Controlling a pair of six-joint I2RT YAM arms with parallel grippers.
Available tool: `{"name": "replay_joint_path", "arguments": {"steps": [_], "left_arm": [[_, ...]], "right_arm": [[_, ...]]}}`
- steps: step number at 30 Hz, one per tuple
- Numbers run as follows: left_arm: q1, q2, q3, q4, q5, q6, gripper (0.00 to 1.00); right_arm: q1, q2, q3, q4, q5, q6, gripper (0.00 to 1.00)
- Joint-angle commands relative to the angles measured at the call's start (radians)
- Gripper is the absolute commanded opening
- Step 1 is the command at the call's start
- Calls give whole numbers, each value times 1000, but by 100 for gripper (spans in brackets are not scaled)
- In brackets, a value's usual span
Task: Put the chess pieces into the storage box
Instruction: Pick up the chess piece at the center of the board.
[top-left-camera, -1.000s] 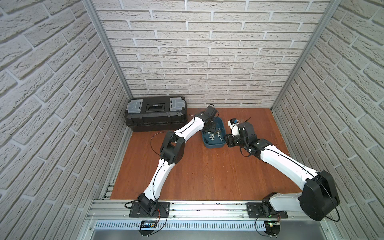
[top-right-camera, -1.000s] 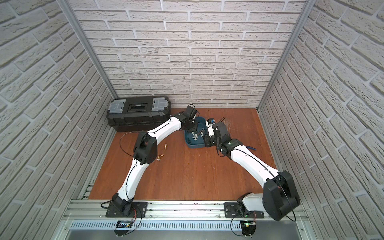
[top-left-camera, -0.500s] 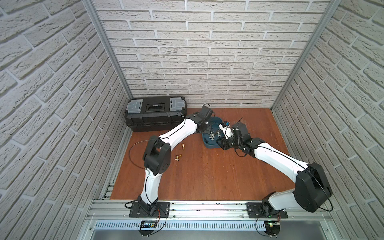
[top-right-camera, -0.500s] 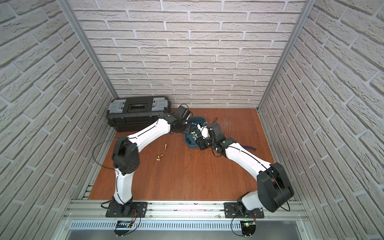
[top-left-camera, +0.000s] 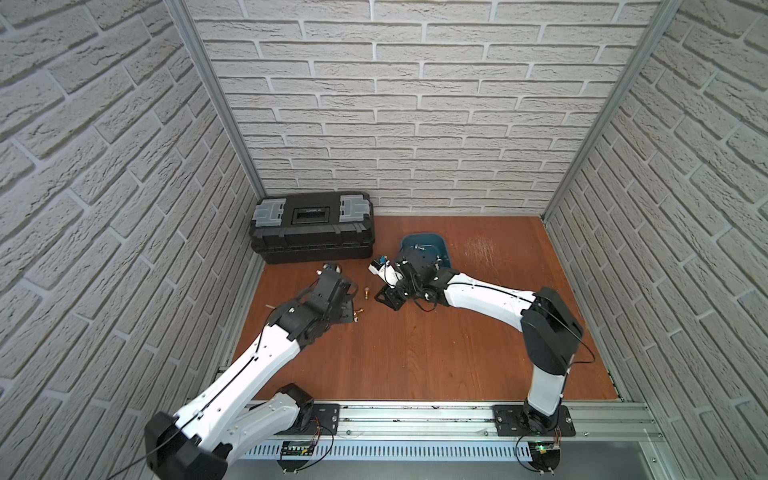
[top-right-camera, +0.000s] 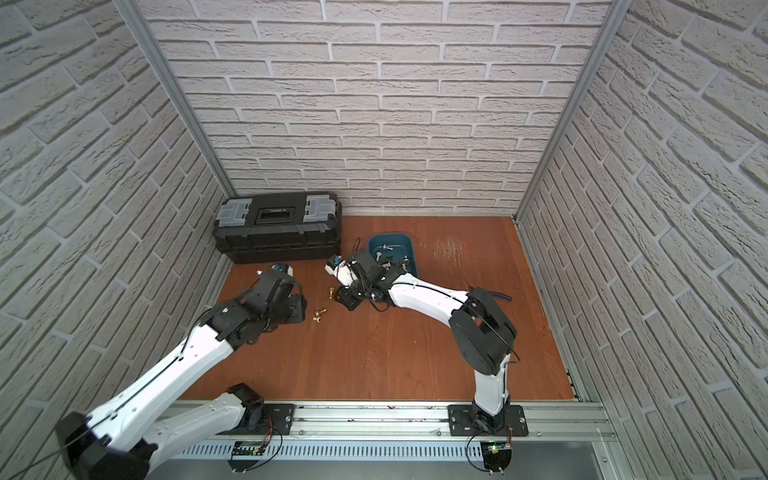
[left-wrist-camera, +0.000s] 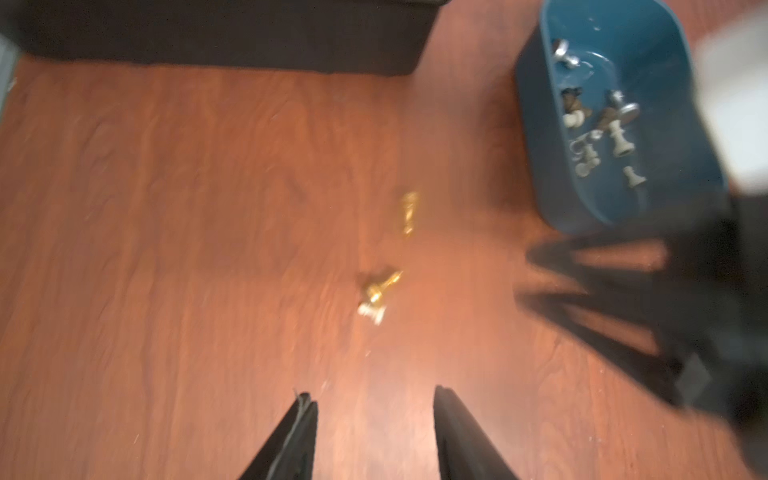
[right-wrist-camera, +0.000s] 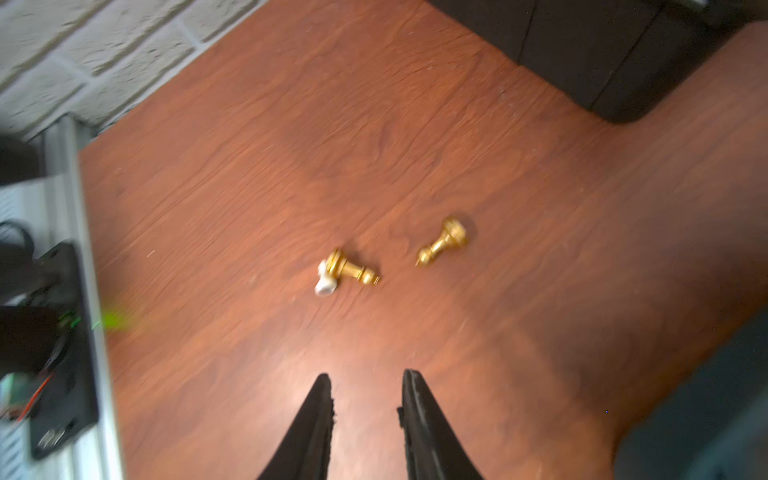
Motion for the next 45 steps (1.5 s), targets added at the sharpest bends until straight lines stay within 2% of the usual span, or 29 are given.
{"name": "replay_joint_path", "arguments": {"steps": [1,6,10,21,28,35,38,43,45], "left_arm": [[32,-126,-57,-72,-31,-48,52],[60,-241,-95,-81,-15,-27,54],[60,-251,-98,-65,-4,-3,54],[60,-263,-113,-33,38,14,55],[60,-290,-118,-26,41,14,55],[60,-282,-117,-27,43,14,55],[55,-290,-119,-28,41,12,55],[48,-308,-122,-24,39,10,55],[48,-304,-122,-24,36,12,55]], "right_arm": [[20,118,124,-112,135,114,35],[46,256,297,-212,246,194,37],[54,326,380,-251,298,235,39],[89,422,483,-274,351,230,40],[89,495,580,-332,448,240,42],[90,575,649,-358,433,258,42],[90,581,654,-373,432,259,37],[89,548,604,-350,425,260,21],[90,534,591,-352,413,257,19]]}}
